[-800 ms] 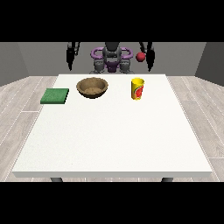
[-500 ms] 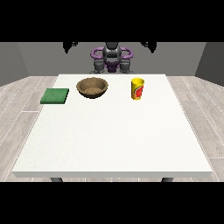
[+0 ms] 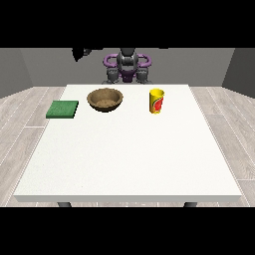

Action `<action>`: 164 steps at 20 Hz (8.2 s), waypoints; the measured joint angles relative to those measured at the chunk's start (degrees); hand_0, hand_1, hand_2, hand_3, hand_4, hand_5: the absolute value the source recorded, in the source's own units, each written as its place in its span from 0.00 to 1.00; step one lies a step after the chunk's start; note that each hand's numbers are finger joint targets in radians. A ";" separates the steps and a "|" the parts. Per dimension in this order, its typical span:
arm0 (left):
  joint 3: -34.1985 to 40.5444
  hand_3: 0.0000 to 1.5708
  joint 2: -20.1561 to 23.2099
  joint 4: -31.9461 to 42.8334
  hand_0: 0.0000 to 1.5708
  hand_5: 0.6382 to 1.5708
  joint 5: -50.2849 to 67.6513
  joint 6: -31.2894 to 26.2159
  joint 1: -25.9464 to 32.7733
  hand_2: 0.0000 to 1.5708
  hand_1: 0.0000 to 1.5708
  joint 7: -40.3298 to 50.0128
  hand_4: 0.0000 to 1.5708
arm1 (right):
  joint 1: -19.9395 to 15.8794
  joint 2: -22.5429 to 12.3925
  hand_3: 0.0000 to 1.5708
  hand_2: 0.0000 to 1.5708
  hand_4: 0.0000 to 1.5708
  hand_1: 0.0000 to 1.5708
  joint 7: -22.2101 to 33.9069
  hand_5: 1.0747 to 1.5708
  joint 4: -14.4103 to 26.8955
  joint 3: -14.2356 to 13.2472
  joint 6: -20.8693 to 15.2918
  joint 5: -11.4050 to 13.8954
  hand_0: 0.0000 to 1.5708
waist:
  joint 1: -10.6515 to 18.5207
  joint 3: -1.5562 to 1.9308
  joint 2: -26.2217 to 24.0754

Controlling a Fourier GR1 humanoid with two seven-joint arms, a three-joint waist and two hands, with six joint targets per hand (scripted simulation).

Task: Pick the cup and pour the ball into the bowl, then pick the bowl and place it on the pad

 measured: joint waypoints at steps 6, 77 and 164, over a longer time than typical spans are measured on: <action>2.44 0.00 1.22 2.47 0.00 0.77 -2.94 0.37 -6.16 0.00 0.00 -4.58 0.00 | -4.99 -0.13 0.00 0.00 0.00 0.00 -3.65 0.99 2.02 -0.65 1.55 -0.75 0.00 | -1.11 0.05 8.52; -7.98 1.00 1.22 59.42 0.81 1.00 -56.85 30.55 -46.28 1.00 0.81 -2.89 0.64 | -18.92 -23.07 0.00 0.00 0.00 0.00 -25.31 0.96 52.66 -19.51 22.35 -6.91 0.00 | 0.89 0.13 8.84; 11.31 0.00 0.69 45.60 0.00 0.98 -24.97 11.77 -42.26 0.00 0.00 -16.81 0.00 | -28.91 -5.71 0.00 0.00 0.15 0.00 -22.39 0.95 55.29 -9.85 12.98 -5.03 0.00 | -0.41 -0.64 21.01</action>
